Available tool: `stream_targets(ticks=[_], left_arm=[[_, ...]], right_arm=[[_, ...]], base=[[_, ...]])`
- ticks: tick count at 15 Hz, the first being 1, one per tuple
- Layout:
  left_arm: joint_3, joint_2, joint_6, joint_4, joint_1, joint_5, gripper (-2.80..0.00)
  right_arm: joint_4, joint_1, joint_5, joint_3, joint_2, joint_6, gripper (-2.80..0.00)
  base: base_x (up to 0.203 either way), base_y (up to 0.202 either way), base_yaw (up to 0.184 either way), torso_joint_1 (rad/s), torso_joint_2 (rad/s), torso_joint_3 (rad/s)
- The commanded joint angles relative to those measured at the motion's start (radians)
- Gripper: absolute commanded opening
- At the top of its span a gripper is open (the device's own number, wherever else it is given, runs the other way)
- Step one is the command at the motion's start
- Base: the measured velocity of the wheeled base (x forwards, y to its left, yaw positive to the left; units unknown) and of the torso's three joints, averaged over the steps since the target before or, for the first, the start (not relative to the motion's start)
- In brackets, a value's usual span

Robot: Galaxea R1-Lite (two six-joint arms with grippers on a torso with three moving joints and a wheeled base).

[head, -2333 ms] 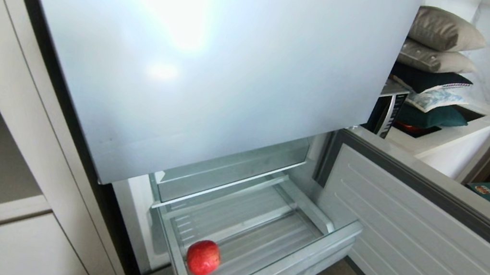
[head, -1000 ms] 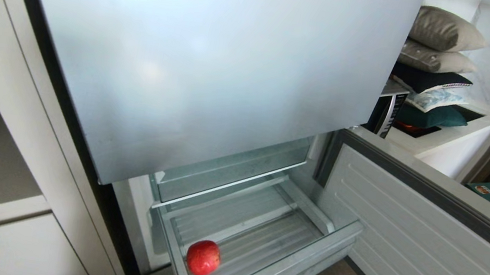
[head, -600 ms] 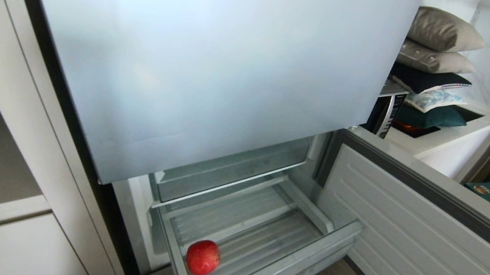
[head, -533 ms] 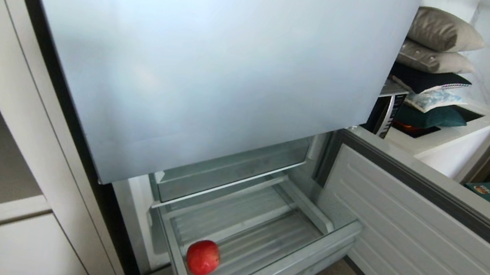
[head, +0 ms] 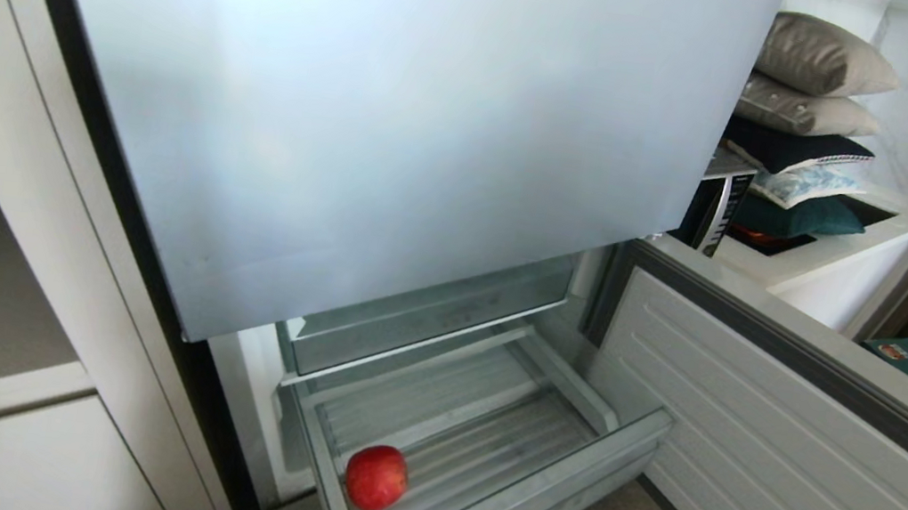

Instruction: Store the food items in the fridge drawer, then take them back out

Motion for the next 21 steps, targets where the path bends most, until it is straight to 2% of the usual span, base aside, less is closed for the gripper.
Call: stream_targets(ticks=[1, 6, 11, 21], left_arm=[[0.000, 0.000, 0.001, 0.000, 0.000, 0.000, -2.80], [0.000, 0.000, 0.000, 0.000, 0.000, 0.000, -2.80], [0.000, 0.000, 0.000, 0.000, 0.000, 0.000, -2.80], [0.000, 0.000, 0.000, 0.000, 0.000, 0.000, -2.80]], right_arm=[[0.000, 0.003, 0.002, 0.003, -0.108, 0.002, -2.80], [-0.008, 0.004, -0.004, 0.006, -0.113, 0.058, -2.80], [-0.008, 0.004, -0.007, 0.006, -0.113, 0.078, -2.80], [-0.008, 0.004, -0.008, 0.007, -0.113, 0.080, -2.80]], base=[[0.000, 0.000, 0.000, 0.000, 0.00, 0.000], [0.000, 0.000, 0.000, 0.000, 0.00, 0.000], [0.000, 0.000, 0.000, 0.000, 0.00, 0.000], [0.000, 0.000, 0.000, 0.000, 0.00, 0.000]])
